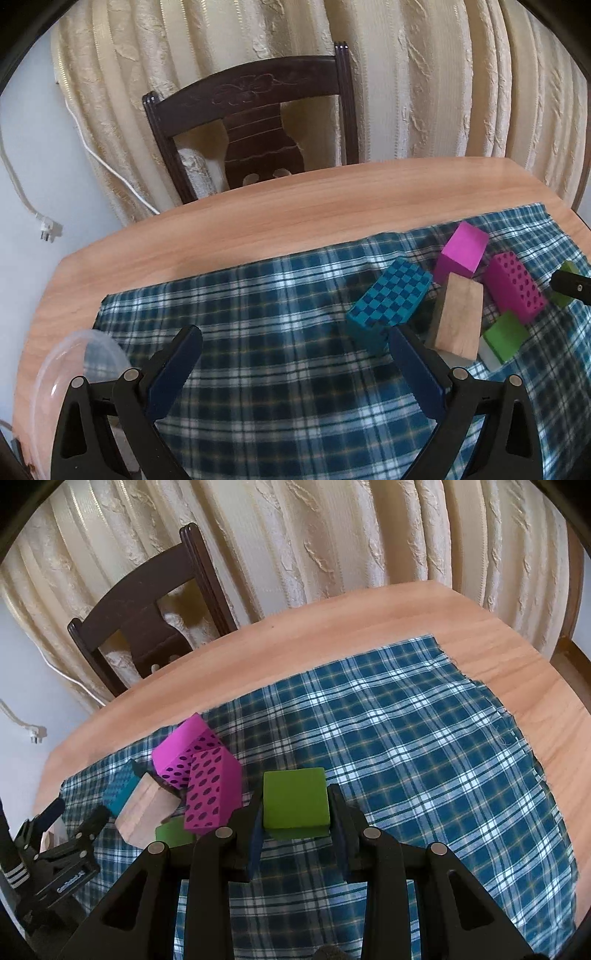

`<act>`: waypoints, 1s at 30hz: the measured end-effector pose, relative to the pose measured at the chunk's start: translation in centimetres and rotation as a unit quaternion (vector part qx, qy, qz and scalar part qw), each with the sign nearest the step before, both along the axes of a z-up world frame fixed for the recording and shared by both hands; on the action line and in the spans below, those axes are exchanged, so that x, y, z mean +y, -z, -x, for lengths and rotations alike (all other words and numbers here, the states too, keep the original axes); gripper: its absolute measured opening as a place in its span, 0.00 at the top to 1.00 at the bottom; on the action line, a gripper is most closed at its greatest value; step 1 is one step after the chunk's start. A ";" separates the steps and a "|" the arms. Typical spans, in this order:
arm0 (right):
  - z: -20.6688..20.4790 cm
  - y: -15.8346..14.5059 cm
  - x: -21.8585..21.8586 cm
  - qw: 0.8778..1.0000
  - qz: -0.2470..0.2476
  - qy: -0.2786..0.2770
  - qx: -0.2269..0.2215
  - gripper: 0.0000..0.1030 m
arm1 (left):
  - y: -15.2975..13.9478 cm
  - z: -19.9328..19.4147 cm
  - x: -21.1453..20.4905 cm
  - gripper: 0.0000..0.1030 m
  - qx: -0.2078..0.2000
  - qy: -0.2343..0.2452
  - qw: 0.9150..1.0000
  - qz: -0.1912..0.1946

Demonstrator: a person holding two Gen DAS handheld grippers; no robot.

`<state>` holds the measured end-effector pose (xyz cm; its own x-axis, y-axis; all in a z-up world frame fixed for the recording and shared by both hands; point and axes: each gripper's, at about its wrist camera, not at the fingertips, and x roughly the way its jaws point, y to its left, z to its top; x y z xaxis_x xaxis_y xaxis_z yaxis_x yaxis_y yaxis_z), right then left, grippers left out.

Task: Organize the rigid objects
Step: 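Close the left gripper on the teal-checkered block while the right gripper holds the green cube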

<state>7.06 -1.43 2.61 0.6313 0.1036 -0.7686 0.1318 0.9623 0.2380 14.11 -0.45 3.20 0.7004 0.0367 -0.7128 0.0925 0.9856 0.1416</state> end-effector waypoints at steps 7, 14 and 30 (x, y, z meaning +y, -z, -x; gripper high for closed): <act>0.0 -0.1 -0.2 1.000 -0.005 0.000 0.001 0.69 | 0.7 -1.4 -1.4 0.00 0.015 0.017 1.000 -0.004; 0.1 -0.2 0.0 1.000 -0.008 -0.004 -0.002 0.69 | 0.7 -2.6 -1.9 0.01 0.020 0.025 0.999 0.001; 0.2 -0.4 0.3 1.000 -0.021 -0.013 -0.002 0.69 | 1.6 -4.3 -1.0 0.33 0.063 0.033 0.997 0.040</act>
